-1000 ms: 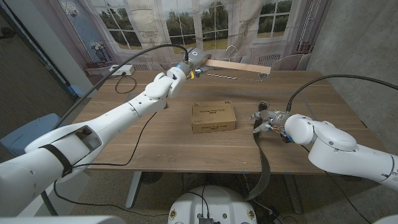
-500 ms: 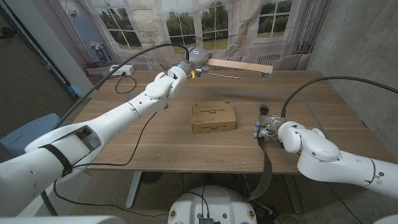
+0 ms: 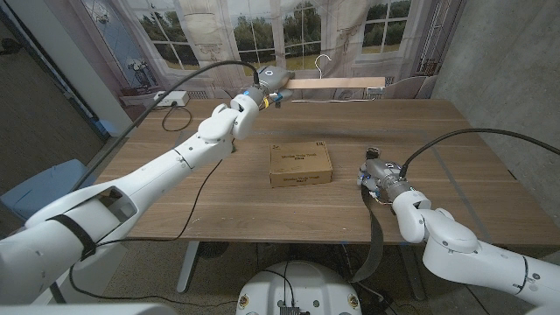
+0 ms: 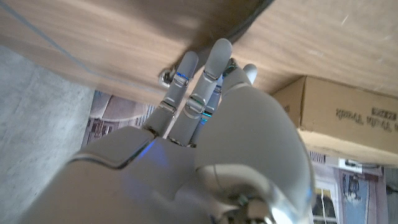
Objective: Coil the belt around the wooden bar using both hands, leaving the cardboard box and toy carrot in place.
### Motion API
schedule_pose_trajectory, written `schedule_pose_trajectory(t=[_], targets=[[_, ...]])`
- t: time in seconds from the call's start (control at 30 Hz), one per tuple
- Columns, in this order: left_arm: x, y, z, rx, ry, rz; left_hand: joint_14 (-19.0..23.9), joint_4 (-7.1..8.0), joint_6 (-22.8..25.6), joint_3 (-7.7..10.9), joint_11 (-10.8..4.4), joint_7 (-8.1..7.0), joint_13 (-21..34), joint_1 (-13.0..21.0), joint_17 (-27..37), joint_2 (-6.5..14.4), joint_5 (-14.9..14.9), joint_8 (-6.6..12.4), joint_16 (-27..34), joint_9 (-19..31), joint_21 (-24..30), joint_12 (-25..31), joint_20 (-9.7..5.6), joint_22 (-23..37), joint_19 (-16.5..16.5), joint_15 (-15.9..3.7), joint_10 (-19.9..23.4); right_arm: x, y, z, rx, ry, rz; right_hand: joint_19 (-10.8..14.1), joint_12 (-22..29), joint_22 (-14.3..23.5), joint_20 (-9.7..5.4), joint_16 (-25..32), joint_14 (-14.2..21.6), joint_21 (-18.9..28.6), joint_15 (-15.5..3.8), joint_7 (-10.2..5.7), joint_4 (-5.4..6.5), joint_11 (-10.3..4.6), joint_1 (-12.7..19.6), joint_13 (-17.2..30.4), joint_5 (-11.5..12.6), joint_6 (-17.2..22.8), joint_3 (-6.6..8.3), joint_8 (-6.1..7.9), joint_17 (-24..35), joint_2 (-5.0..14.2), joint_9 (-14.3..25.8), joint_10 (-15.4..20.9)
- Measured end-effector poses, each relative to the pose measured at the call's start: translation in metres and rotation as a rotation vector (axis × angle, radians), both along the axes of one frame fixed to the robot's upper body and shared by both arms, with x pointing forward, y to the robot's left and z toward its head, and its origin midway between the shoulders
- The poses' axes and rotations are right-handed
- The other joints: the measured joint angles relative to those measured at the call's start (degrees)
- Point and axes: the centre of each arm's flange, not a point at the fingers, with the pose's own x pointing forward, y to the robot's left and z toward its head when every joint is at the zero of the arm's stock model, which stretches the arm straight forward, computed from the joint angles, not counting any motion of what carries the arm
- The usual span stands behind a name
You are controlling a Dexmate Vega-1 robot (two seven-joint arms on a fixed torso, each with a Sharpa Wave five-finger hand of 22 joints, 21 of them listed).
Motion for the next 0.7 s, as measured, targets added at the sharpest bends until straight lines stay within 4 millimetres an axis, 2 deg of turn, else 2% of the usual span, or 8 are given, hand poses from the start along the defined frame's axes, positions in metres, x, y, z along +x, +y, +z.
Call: schedule_pose_trajectory(t=[0.17, 0.4, 0.43, 0.7], targets=[[-0.004, 0.017, -0.002, -0.047, 0.023, 0.009, 0.00, 0.00, 0.00, 0.00, 0.00, 0.00, 0.00, -0.30, 0.13, -0.30, 0.00, 0.22, 0.01, -0.17, 0.00, 0.00, 0.00, 0.00, 0.00, 0.00, 0.00, 0.002, -0.003, 0.002, 0.040, -0.163, -0.006, 0.00, 0.45, -0.27, 0.00, 0.00, 0.50, 0.65, -0.29, 0.41, -0.02, 0.00, 0.29, 0.00, 0.33, 0.41, -0.47, 0.19, 0.76, -0.32, 0.07, 0.00], [-0.009, 0.036, -0.007, -0.027, 0.029, 0.081, 0.00, -0.25, 0.00, 0.24, 0.00, 0.00, -0.01, -0.29, 0.15, -0.30, -0.27, 0.22, 0.20, -0.34, 0.00, 0.00, 0.00, 0.01, 0.01, 0.00, 0.00, 0.002, -0.007, 0.007, 0.096, -0.369, -0.021, 0.01, 0.63, -0.52, -0.01, 0.00, 0.81, 1.09, -0.19, 0.40, 0.15, 0.01, 0.10, 0.00, 0.55, 0.40, -0.65, 0.44, 1.60, -0.51, 0.30, 0.01], [-0.010, 0.038, -0.008, -0.018, 0.026, 0.095, 0.00, -0.21, 0.00, 0.28, 0.00, 0.00, 0.00, -0.29, 0.15, -0.30, -0.27, 0.22, 0.41, -0.43, 0.00, 0.00, 0.00, 0.01, 0.00, 0.00, 0.00, 0.004, -0.008, 0.006, 0.104, -0.378, -0.030, 0.02, 0.63, -0.60, -0.02, 0.00, 0.81, 1.35, -0.19, 0.40, 0.22, 0.91, 0.04, 0.00, 0.65, 0.40, -0.72, 0.46, 1.66, -0.58, 0.38, 0.91], [-0.014, 0.048, -0.013, 0.043, 0.016, 0.177, 0.00, -0.01, 0.00, 0.48, 0.00, 0.00, -0.01, -0.46, 0.15, -0.14, -0.28, 0.43, 0.41, -0.70, 0.32, 0.00, 0.00, 0.01, 0.01, 0.00, 0.00, 0.002, -0.014, 0.012, 0.153, -0.536, -0.045, 0.02, 0.63, -0.80, -0.02, -0.33, 1.13, 2.13, -0.48, 0.53, 0.22, 0.91, 0.32, 0.00, 0.78, 0.91, -1.19, 0.46, 2.70, -0.86, 0.61, 0.91]])
